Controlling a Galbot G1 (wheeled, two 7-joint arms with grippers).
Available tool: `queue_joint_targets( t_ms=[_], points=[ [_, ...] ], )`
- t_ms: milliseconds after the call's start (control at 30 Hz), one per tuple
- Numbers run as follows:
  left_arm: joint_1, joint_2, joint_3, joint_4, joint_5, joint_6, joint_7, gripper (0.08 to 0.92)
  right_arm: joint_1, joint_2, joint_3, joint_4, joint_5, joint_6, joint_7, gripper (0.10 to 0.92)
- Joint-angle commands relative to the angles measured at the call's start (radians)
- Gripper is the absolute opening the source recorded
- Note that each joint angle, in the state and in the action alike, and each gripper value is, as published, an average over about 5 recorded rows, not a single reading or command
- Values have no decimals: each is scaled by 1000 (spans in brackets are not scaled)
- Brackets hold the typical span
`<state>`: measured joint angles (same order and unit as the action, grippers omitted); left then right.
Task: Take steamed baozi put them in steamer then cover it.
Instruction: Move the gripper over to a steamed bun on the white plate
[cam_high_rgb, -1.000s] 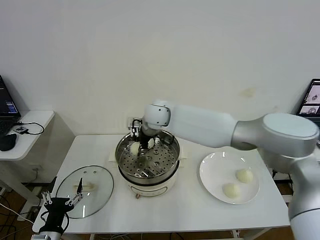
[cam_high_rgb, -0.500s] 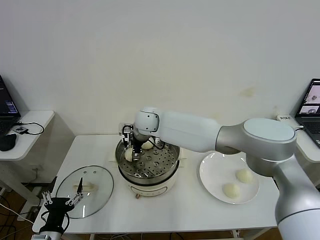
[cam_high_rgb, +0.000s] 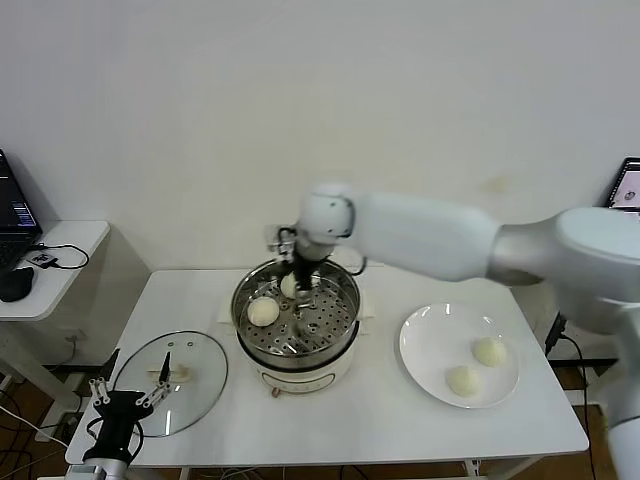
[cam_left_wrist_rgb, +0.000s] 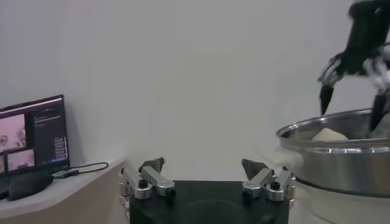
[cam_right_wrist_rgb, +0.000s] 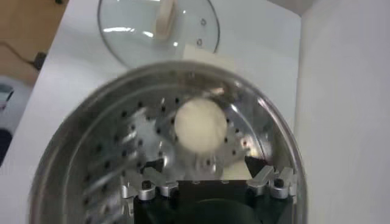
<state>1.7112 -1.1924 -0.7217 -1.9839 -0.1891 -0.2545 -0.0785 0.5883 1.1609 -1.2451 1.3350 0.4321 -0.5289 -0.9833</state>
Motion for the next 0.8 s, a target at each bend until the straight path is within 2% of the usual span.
queue_joint_targets(
  t_ms=[33,333,800],
  points=[
    [1,2,2,-3,0,4,1,823,106,-336,-21,192,-111,103,-163,823],
    [9,10,13,-8,3,18,3,823,14,-659,-57,329,-294,194,-220,823],
    [16,1,20,2,22,23,4,823,-470,-816,252,365,-491,208,-149,823]
  ],
)
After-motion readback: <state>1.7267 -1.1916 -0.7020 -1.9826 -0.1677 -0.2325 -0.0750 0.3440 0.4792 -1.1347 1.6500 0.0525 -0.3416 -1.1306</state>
